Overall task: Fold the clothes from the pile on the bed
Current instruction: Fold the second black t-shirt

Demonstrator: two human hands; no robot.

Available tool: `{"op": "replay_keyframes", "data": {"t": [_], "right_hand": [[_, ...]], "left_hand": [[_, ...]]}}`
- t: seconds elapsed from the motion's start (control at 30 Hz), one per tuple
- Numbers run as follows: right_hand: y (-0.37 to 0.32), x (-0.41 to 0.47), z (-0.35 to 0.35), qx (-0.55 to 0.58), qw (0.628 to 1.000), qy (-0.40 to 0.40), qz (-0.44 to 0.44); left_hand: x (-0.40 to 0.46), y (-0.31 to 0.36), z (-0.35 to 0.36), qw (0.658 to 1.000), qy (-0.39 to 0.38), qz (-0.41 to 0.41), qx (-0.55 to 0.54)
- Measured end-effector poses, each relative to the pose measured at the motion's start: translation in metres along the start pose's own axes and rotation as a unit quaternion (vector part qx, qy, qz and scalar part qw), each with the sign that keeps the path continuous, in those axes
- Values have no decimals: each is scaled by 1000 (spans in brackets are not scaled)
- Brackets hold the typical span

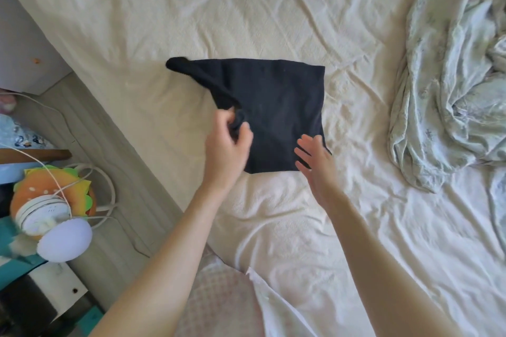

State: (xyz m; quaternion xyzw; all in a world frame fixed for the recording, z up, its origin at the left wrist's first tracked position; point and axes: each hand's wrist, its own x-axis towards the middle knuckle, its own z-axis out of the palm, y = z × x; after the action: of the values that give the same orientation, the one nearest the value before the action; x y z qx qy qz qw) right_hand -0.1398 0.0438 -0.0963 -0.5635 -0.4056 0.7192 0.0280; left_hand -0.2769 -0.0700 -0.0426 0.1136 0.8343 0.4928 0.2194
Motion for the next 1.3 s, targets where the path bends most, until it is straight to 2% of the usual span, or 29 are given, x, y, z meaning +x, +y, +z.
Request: {"op": "replay_keyframes", "data": {"t": [0.07,0.1,0.17,0.2,0.3,0.43,0.57,0.73,1.07,1.2,1.3], "right_hand": [[-11,3,-20,101,995,-8,-3],[-16,5,-27,116,993,-7,-3],[-23,9,-33,99,995,13,9],[-24,12,-34,79,996,32,19],[-23,23,-35,-6,997,77,31],[-22,38,-33,-95,991,86,26],[-25,40,-30,-132,987,92,22],[-17,9,-46,-171,979,101,-40],[11,11,-60,-182,969,168,-13],[12,14,-58,-223,963,152,23],[8,18,-56,-257,955,140,48]], "left_hand": [[-6,15,34,992,-104,61,41],[-12,17,49,979,-172,79,75],[-27,7,72,943,-269,106,167],[-34,-3,77,927,-277,122,219],[-42,-36,67,901,-228,139,341],[-38,-65,44,874,-199,126,425],[-33,-68,45,871,-193,136,431],[-34,-66,44,870,-190,188,415],[-34,-81,35,827,-224,241,456],[-30,-81,33,784,-252,240,513],[-28,-82,31,775,-261,244,521]]}}
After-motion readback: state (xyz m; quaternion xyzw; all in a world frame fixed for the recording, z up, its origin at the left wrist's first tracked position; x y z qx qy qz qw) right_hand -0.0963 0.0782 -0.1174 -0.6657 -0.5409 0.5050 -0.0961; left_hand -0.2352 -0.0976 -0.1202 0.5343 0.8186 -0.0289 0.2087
